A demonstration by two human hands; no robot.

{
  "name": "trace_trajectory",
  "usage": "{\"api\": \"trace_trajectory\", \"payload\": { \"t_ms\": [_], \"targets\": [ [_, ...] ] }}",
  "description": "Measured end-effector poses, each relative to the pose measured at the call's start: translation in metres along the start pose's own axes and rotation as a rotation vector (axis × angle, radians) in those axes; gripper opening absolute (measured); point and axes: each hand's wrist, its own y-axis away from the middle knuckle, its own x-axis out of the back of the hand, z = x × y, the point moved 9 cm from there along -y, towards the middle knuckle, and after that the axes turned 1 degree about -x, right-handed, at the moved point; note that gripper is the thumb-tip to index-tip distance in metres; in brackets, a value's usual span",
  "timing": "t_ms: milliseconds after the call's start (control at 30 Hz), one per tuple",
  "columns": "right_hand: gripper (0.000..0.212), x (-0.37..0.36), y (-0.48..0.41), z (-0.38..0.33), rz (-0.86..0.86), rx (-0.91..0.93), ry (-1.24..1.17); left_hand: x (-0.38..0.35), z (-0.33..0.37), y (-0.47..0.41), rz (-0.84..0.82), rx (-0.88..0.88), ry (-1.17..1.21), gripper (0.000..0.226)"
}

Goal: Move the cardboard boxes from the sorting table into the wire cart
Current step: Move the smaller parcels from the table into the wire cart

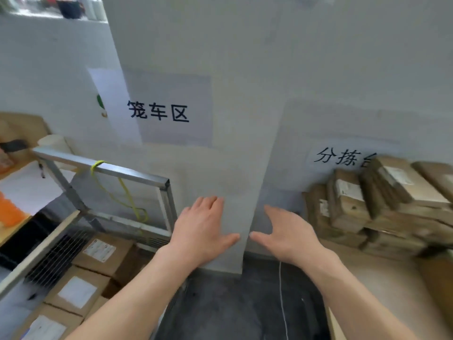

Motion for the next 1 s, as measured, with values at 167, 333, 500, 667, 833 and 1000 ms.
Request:
{"api": "trace_trajectory", "payload": {
  "t_ms": [167, 333, 500, 667, 833, 1000],
  "targets": [
    [0.076, 0.04, 0.034, 0.087, 0.113, -0.138, -0.003, -0.005, 0.09, -0.025, -0.024, -0.115, 0.002, 0.09],
    [0.07, 0.065, 0.064, 0.154, 0.177, -0.227, -0.019, -0.015, 0.165, -0.042, -0.027, -0.235, -0.008, 0.093],
    [0.06, 0.083, 0.104, 0.214, 0.237, -0.361, -0.049, -0.036, 0.238, -0.053, -0.059, -0.378, -0.015, 0.096],
    [0.064, 0.093, 0.145, 0.273, 0.288, -0.494, -0.091, -0.062, 0.31, -0.068, -0.103, -0.53, 0.012, 0.095],
    [0.051, 0.098, 0.182, 0.334, 0.226, -0.713, -0.069, -0.089, 0.378, -0.082, -0.152, -0.678, 0.062, 0.095],
    [0.06, 0.104, 0.207, 0.371, 0.233, -0.915, -0.023, -0.103, 0.43, -0.095, -0.188, -0.812, 0.121, 0.092]
  ]
}}
